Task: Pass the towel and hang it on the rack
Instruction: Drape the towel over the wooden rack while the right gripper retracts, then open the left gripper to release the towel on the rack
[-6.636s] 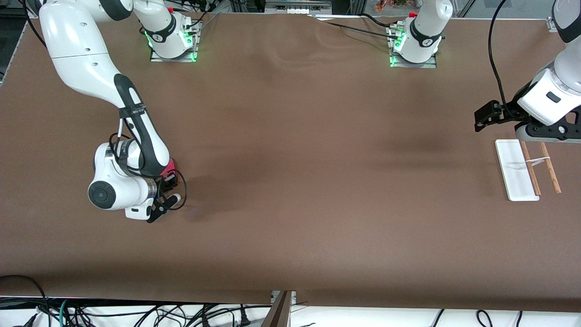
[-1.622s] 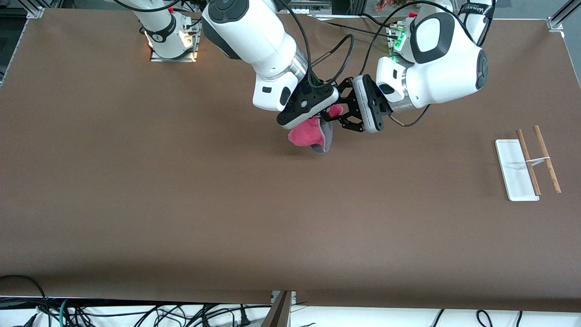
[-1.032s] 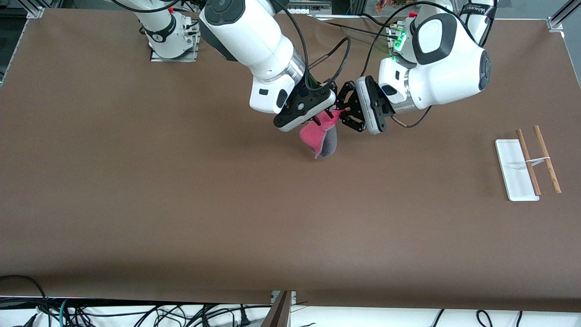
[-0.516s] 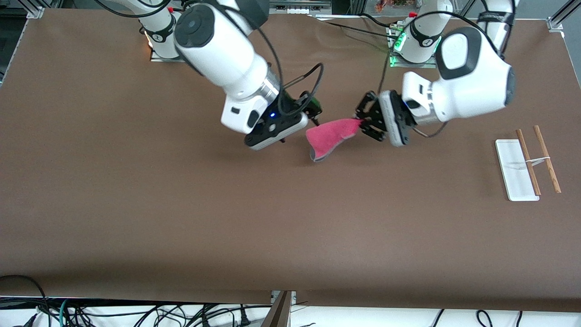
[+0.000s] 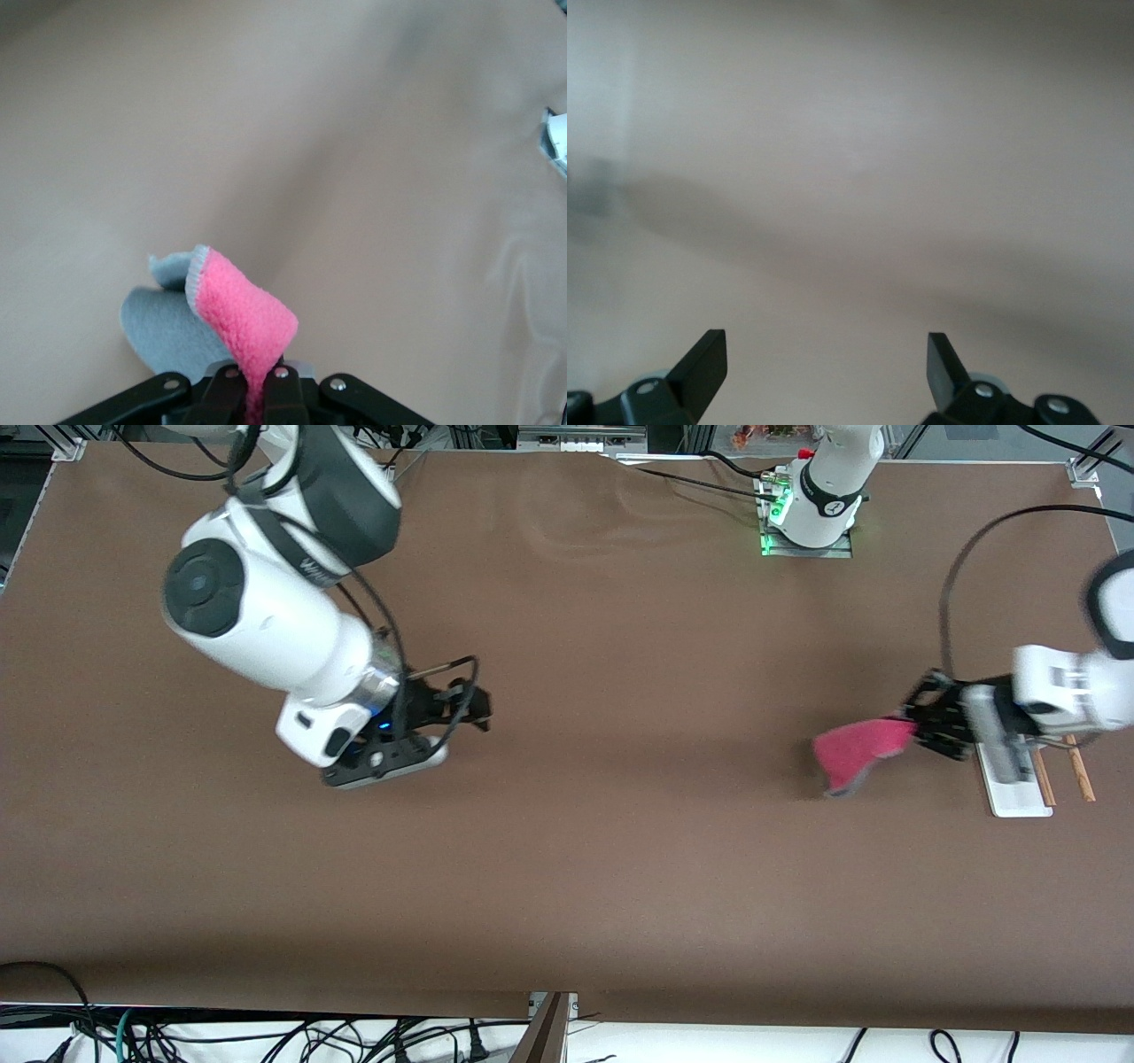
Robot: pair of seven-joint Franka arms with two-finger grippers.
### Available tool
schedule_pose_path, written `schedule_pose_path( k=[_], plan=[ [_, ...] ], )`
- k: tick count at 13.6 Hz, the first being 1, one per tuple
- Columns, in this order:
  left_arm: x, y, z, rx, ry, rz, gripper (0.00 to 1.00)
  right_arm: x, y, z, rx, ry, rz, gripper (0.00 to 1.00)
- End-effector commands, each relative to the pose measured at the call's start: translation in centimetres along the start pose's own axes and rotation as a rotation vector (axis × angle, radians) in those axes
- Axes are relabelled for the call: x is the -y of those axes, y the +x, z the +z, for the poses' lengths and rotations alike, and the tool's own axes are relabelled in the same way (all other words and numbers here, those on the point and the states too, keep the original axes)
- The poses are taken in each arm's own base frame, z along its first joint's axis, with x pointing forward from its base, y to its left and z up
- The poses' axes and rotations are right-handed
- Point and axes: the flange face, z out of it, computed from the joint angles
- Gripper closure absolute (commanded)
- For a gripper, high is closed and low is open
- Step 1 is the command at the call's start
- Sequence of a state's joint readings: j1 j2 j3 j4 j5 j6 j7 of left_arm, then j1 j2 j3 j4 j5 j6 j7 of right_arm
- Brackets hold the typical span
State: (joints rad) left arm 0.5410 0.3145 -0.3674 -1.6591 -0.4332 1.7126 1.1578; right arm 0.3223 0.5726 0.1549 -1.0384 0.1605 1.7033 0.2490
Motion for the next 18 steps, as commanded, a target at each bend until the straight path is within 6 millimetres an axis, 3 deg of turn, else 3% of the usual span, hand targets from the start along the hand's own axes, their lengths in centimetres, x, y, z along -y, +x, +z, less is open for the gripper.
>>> schedule_pose_path(
  k=[1, 3, 5, 8, 11, 15, 18],
  plan=[
    [4.2, -4.0, -5.7, 0.001, 0.058, -0.031, 1.0, -5.5, -0.1, -1.8, 0.054, -0.059, -0.011, 0.0],
    [6.1, -9.3, -8.5, -0.028, 0.088, -0.114, 1.0, -9.8, -0.9, -4.1, 0.094, -0.088, -0.009, 0.0],
    [8.5, -15.4, -9.5, -0.027, 0.098, -0.187, 1.0, -13.5, -2.1, -7.3, 0.075, -0.149, 0.043, 0.0],
    [10.9, -21.3, -10.9, -0.003, 0.129, -0.174, 1.0, -16.4, -3.6, -11.8, 0.001, -0.307, 0.075, 0.0],
    [13.3, -26.8, -12.6, 0.022, 0.176, -0.161, 1.0, -18.9, -6.0, -15.3, -0.026, -0.339, 0.118, 0.0],
    [18.3, -33.3, -13.0, 0.042, 0.263, -0.121, 1.0, -22.5, -10.5, -17.4, 0.008, -0.357, 0.173, 0.0],
    [19.7, -34.6, -11.7, 0.04, 0.295, -0.126, 1.0, -25.7, -12.5, -17.6, 0.069, -0.314, 0.154, 0.0]
  ],
)
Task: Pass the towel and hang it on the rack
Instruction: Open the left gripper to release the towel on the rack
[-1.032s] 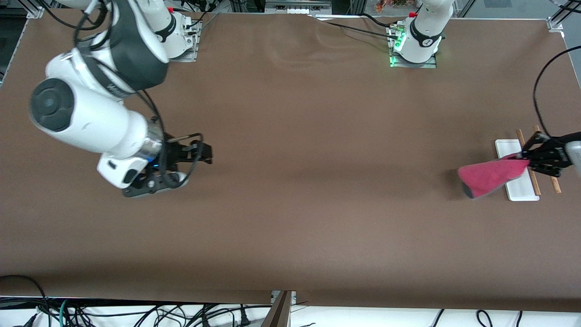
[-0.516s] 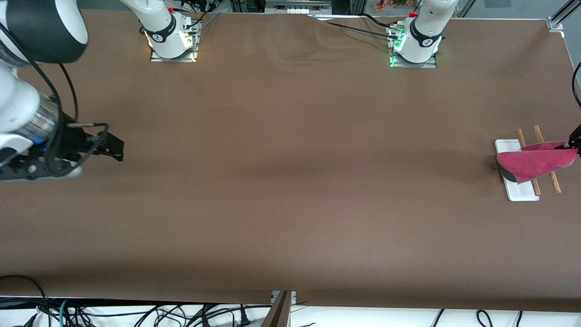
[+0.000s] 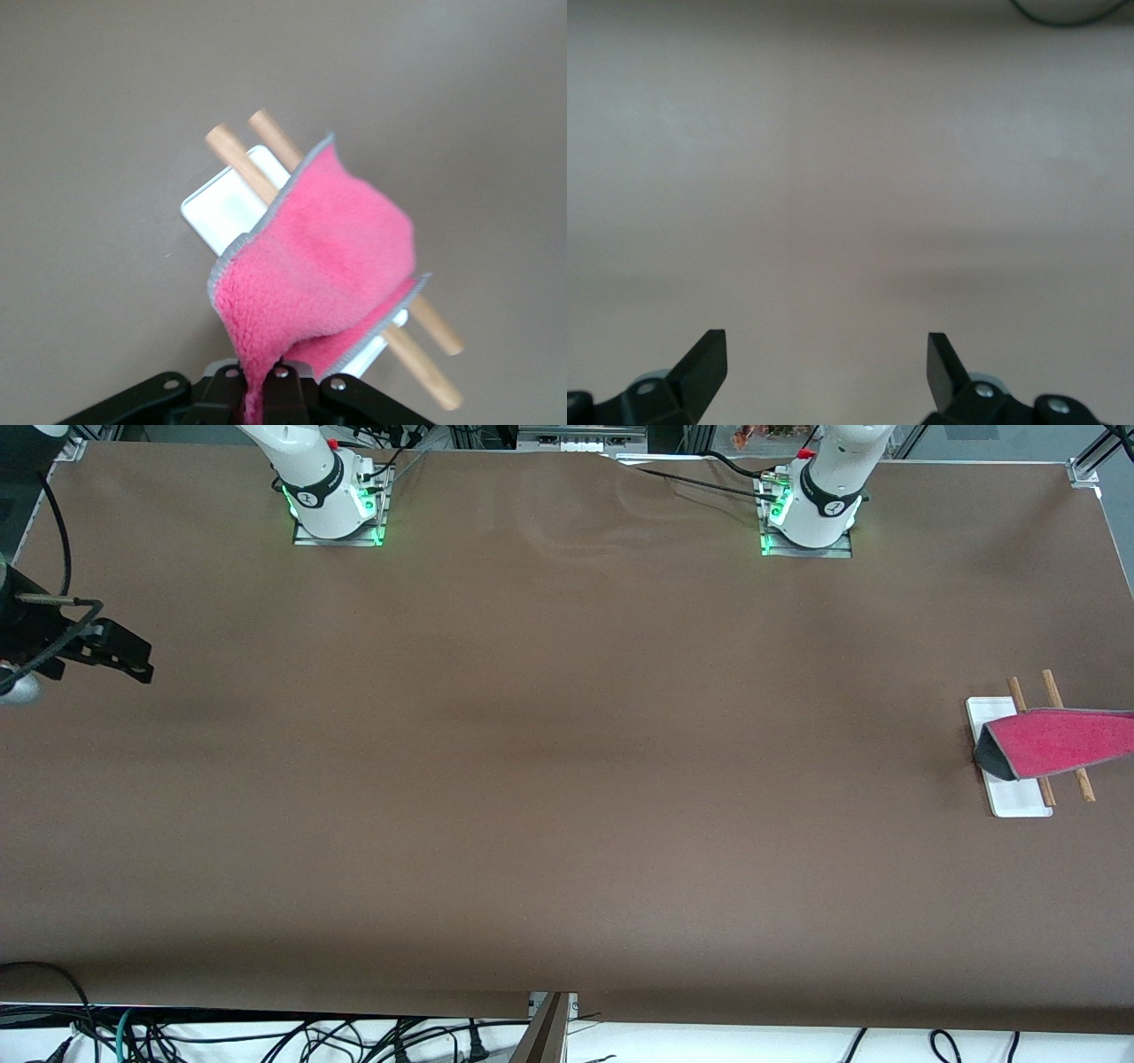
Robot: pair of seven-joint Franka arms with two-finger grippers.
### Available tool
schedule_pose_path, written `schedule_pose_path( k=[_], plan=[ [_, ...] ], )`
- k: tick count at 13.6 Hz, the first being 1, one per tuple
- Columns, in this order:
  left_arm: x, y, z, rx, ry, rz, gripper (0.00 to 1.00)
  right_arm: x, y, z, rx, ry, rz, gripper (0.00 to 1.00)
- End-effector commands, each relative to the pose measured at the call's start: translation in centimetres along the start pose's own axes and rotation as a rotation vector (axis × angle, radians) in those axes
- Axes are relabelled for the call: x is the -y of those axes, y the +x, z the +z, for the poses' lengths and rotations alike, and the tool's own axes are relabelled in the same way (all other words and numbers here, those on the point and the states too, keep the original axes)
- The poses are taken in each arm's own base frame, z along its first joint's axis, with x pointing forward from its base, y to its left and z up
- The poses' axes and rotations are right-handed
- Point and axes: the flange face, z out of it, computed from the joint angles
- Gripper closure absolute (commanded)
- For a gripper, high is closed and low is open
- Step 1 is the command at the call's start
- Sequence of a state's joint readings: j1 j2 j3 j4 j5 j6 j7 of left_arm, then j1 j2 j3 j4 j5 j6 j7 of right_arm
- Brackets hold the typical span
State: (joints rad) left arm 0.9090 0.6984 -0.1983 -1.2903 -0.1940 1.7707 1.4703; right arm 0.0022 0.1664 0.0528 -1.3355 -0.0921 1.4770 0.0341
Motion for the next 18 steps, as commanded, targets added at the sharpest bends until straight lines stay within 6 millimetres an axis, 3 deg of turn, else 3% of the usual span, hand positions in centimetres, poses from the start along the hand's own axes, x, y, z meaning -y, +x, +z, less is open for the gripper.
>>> schedule_pose_path(
  k=[1, 2, 3, 10, 13, 15, 16, 18],
  plan=[
    [1.4, 0.2, 0.2, 0.017, 0.046, 0.032, 1.0, -2.4, -2.3, 0.6, 0.052, 0.031, -0.031, 0.0],
    [1.4, 0.3, 0.3, 0.019, 0.049, 0.032, 0.59, -3.1, -2.7, 1.0, 0.066, 0.033, -0.033, 0.0],
    [1.5, 0.1, 0.6, 0.013, 0.046, 0.019, 0.02, -3.7, -3.4, 1.4, 0.078, 0.033, -0.023, 0.0],
    [1.6, 0.3, 0.9, 0.015, 0.044, 0.023, 0.0, -3.1, -3.9, 1.9, 0.133, 0.036, -0.015, 0.0],
    [1.2, 1.2, -0.4, 0.02, 0.06, 0.034, 0.0, -2.5, -4.1, 2.0, 0.149, 0.037, -0.028, 0.0],
    [0.2, 3.2, -2.6, 0.043, 0.089, 0.055, 0.0, -1.6, -4.0, 2.1, 0.152, 0.056, -0.041, 0.0],
    [-1.0, 5.0, -4.7, 0.073, 0.116, 0.056, 0.0, -1.4, -4.0, 2.1, 0.152, 0.081, -0.043, 0.0],
    [-5.1, 10.1, -8.0, 0.162, 0.112, 0.002, 0.0, -1.4, -4.0, 2.1, 0.152, 0.074, -0.04, 0.0]
  ],
)
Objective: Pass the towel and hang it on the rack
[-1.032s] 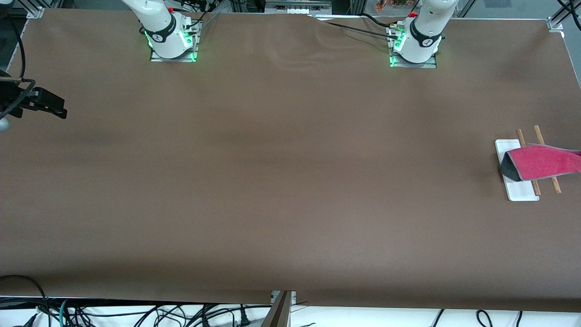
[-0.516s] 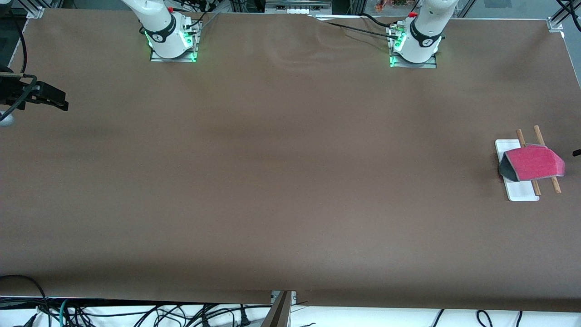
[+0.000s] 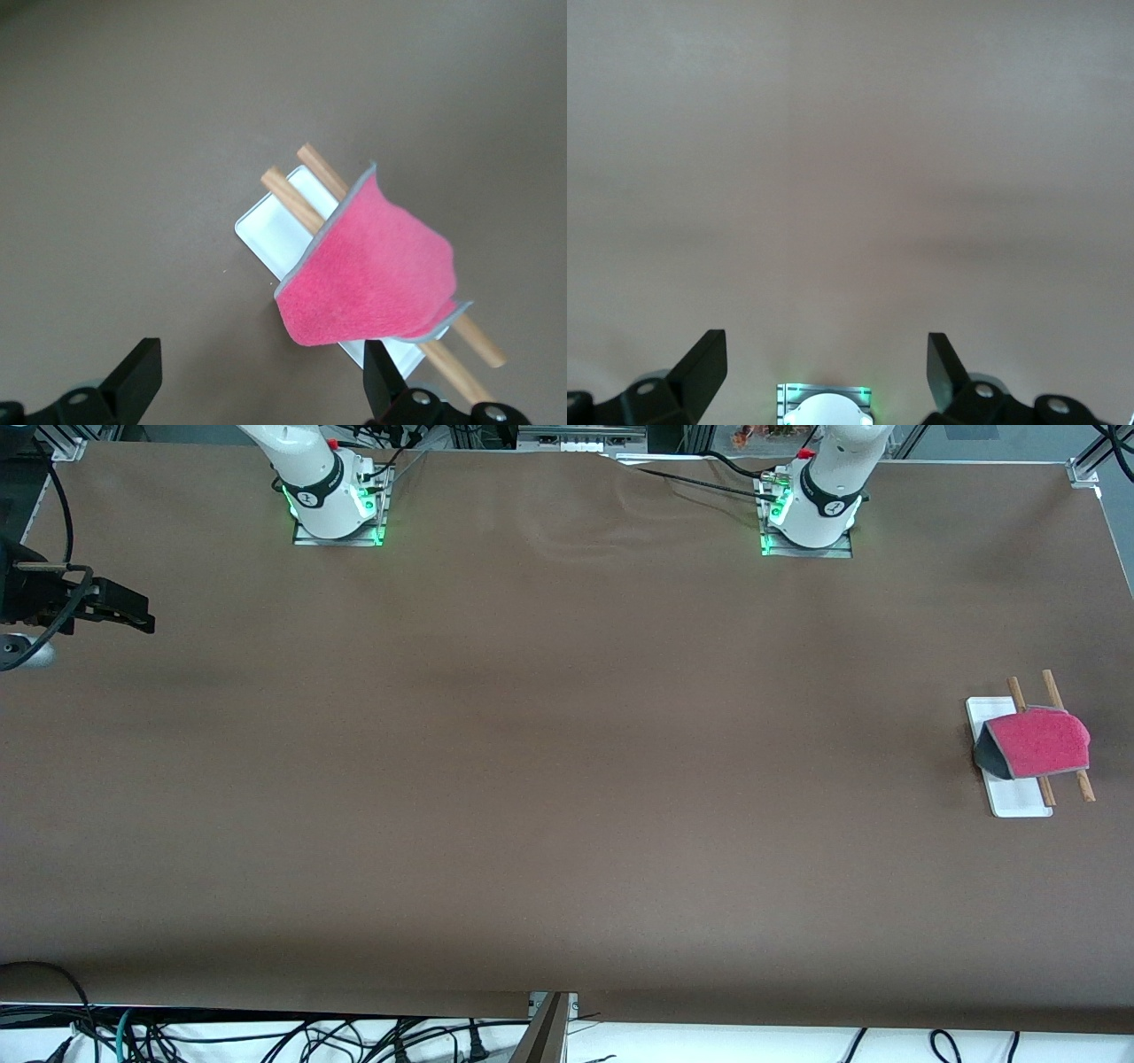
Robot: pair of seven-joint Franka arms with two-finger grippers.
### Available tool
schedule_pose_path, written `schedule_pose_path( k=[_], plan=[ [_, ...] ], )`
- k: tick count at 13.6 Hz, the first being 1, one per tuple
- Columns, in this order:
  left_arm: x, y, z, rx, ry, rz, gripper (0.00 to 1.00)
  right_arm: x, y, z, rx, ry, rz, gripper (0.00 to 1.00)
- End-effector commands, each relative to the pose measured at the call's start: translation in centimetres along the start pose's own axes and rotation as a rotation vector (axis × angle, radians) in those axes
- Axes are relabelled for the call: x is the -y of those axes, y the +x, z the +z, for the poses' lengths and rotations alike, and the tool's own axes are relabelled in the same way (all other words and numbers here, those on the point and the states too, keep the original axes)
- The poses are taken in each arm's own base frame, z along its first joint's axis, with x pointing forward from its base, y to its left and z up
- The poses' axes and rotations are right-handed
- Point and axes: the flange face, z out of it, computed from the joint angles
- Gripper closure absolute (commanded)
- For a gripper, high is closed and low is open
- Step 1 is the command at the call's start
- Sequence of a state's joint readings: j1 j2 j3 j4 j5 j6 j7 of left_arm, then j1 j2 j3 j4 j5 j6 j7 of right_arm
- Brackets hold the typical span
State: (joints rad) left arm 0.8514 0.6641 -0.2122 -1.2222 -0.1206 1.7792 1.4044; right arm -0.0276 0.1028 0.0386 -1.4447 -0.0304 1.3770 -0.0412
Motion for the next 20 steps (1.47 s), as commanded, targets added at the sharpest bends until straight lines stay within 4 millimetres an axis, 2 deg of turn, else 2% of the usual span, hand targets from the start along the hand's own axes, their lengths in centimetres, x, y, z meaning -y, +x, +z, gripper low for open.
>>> schedule_pose_path(
  k=[1, 4, 8, 12, 13, 14, 16, 17, 19, 20],
  plan=[
    [-6.0, 7.7, -6.0, 0.146, -0.003, -0.066, 0.0, 0.3, -0.9, 0.0, 0.005, 0.014, 0.012, 0.0],
    [-12.2, 15.2, -7.7, 0.241, -0.037, -0.183, 0.0, 0.3, -0.4, 0.3, 0.01, 0.017, 0.009, 0.0],
    [-20.0, 25.0, -7.0, 0.316, -0.032, -0.335, 0.0, 0.1, 0.2, 0.5, 0.004, 0.018, 0.001, 0.0],
    [-27.6, 32.2, -5.6, 0.376, 0.009, -0.479, 0.0, -0.1, 0.3, 0.5, 0.002, 0.014, 0.003, 0.0],
    [-30.5, 34.0, -5.1, 0.393, 0.029, -0.503, 0.0, -0.2, 0.3, 0.6, 0.004, 0.012, 0.005, 0.0],
    [-33.8, 35.5, -5.5, 0.397, 0.078, -0.54, 0.0, -0.4, 0.3, 0.6, 0.004, 0.013, 0.008, 0.0],
    [-40.5, 36.7, -5.1, 0.411, 0.211, -0.572, 0.0, -0.4, 0.3, 0.7, 0.006, 0.013, 0.01, 0.0],
    [-42.0, 36.0, -5.2, 0.364, 0.249, -0.626, 0.0, -0.6, 0.3, 0.6, 0.004, 0.013, 0.013, 0.0],
    [-43.3, 34.2, -5.4, 0.22, 0.308, -0.681, 0.0, -0.6, 0.3, 0.6, 0.004, 0.015, 0.014, 0.0],
    [-43.7, 33.7, -5.1, 0.206, 0.297, -0.668, 0.0, -0.5, 0.3, 0.7, 0.006, 0.015, 0.012, 0.0]
  ],
)
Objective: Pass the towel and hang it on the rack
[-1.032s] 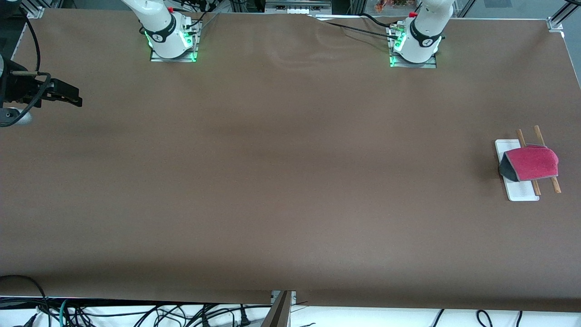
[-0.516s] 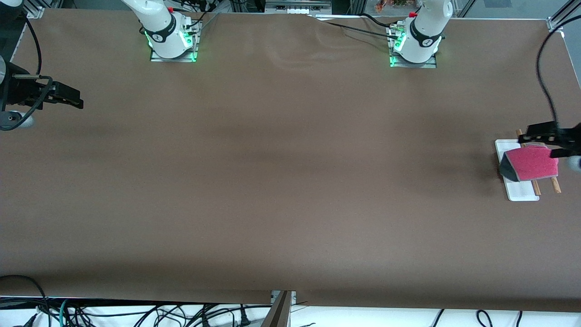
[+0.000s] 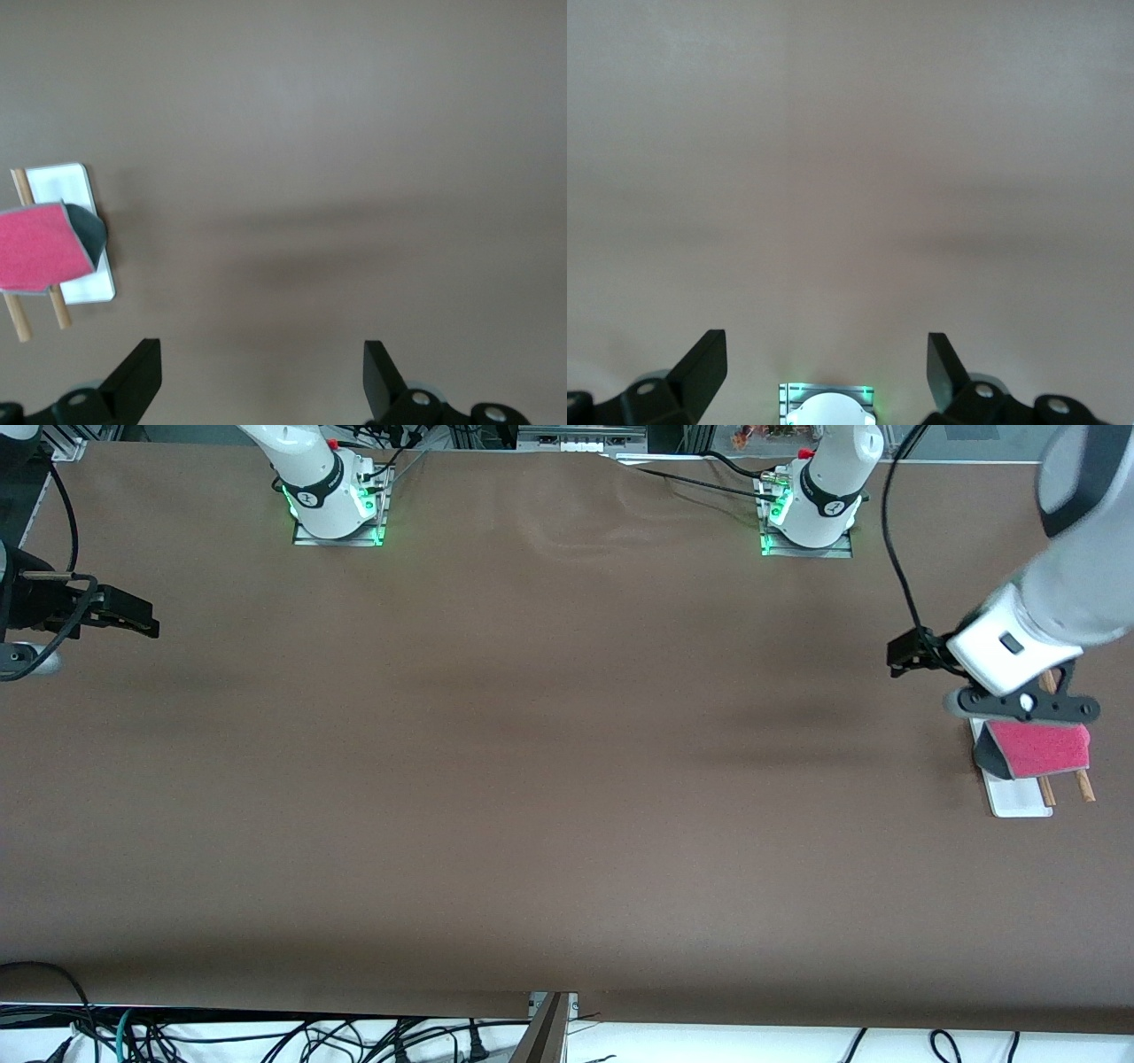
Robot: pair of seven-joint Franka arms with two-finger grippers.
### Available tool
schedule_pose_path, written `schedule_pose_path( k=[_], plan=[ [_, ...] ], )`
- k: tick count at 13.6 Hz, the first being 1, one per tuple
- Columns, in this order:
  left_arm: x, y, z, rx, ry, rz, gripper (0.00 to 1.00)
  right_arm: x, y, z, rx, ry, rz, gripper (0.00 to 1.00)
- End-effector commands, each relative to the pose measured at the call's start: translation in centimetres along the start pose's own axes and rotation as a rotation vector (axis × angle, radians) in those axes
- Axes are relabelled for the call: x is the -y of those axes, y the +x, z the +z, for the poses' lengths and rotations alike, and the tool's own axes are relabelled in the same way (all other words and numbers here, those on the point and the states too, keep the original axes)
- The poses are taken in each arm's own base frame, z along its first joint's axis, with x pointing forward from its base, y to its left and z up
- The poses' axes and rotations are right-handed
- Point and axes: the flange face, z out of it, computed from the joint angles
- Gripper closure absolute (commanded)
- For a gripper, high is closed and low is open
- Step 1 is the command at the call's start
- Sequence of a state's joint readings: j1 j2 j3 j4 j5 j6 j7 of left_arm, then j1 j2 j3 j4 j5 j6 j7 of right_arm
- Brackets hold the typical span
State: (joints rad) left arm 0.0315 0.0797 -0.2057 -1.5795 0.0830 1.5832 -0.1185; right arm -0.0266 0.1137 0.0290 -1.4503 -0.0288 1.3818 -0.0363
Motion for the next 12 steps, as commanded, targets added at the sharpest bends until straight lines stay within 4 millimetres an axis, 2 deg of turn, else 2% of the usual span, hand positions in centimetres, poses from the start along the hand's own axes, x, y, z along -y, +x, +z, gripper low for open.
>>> schedule_pose_path(
  k=[1, 3, 6, 8, 12],
  plan=[
    [2.6, -3.7, 1.4, -0.052, -0.01, -0.046, 0.0, -0.1, -0.1, -0.2, -0.008, 0.013, 0.0, 0.0],
    [3.7, -3.4, 1.8, -0.048, -0.046, -0.004, 0.0, 0.0, -0.1, -0.1, -0.006, 0.013, -0.002, 0.0],
    [3.4, -2.5, 0.8, -0.063, -0.052, -0.009, 0.0, 0.0, -0.1, -0.2, -0.009, 0.013, -0.002, 0.0],
    [5.0, -1.2, 1.0, -0.053, -0.102, -0.045, 0.0, 0.0, -0.1, -0.2, -0.009, 0.013, -0.002, 0.0],
    [5.6, -1.0, 1.3, -0.05, -0.084, -0.045, 0.0, 0.0, 0.0, -0.1, -0.009, 0.012, -0.002, 0.0]
  ],
)
